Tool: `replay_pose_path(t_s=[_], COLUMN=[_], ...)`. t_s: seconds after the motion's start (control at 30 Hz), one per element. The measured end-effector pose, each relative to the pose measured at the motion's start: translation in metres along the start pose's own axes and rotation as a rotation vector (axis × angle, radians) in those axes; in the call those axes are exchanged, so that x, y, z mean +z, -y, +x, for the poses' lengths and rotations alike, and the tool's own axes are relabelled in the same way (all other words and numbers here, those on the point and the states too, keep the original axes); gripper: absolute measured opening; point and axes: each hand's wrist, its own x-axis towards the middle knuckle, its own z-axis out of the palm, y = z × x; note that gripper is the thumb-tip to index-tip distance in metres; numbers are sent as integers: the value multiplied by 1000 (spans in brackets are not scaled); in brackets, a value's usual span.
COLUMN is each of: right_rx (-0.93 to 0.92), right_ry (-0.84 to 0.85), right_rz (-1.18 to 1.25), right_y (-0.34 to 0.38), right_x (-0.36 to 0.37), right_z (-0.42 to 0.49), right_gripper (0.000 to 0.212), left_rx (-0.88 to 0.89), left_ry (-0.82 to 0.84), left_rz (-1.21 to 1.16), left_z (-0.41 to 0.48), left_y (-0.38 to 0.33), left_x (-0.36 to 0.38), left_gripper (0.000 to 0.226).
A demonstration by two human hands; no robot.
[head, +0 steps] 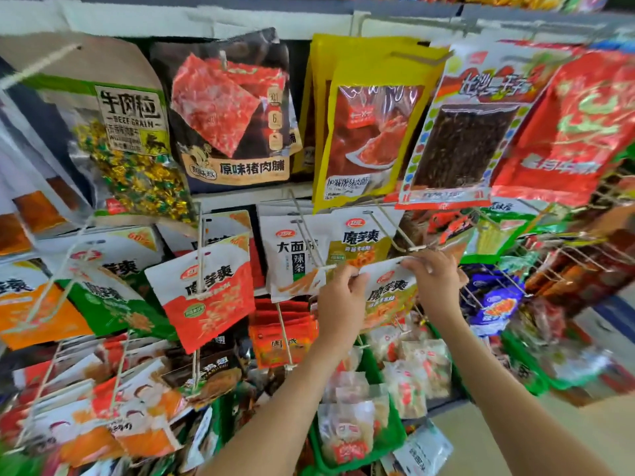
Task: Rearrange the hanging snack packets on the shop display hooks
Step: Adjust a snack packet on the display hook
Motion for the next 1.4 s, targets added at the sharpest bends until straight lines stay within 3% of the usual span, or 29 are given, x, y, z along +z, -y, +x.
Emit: replay_pose_path(t_s=[0.17, 0.43, 0.67, 0.73, 0.8, 0.87, 0.93, 1.03, 1.13, 1.27, 1.4], right_rx=[-1, -66, -204, -167, -187, -354, -437, -408, -266, 121, 394], right_ry=[40, 116, 39, 66, 90, 46, 73, 215, 419, 642, 700], right_rz=[-40, -145, -160, -188, -170, -133, -92, 13, 27, -76, -276], right_y=[-6, -14, -19, -20, -30, -52, -80, -128, -216, -360, -501], right_x=[-2, 17, 53, 57, 56, 53, 42, 13, -26, -85, -124], right_z=[26, 59, 101, 109, 107, 88, 58, 15, -21, -51, -95], right_gripper=[9, 32, 20, 11, 33, 50, 57, 62, 62, 64, 57], left_rx=[-44, -119, -134, -136, -169, -231, -239, -252, -243, -172, -116], left_ry=[-82, -123, -192, -220, -263, -322, -323, -159, 63, 425, 594], left_rz=[-86, 42, 210, 202, 170, 198, 261, 306, 427, 576, 670], left_z=[17, 42, 84, 93, 91, 73, 38, -21, -81, -148, -196], left_y=[-10, 8, 32, 34, 39, 47, 56, 73, 87, 114, 180], left_x=[19, 38, 50, 53, 60, 73, 97, 140, 204, 308, 403], left_gripper=[24, 24, 24, 20, 21, 47, 57, 52, 42, 34, 42])
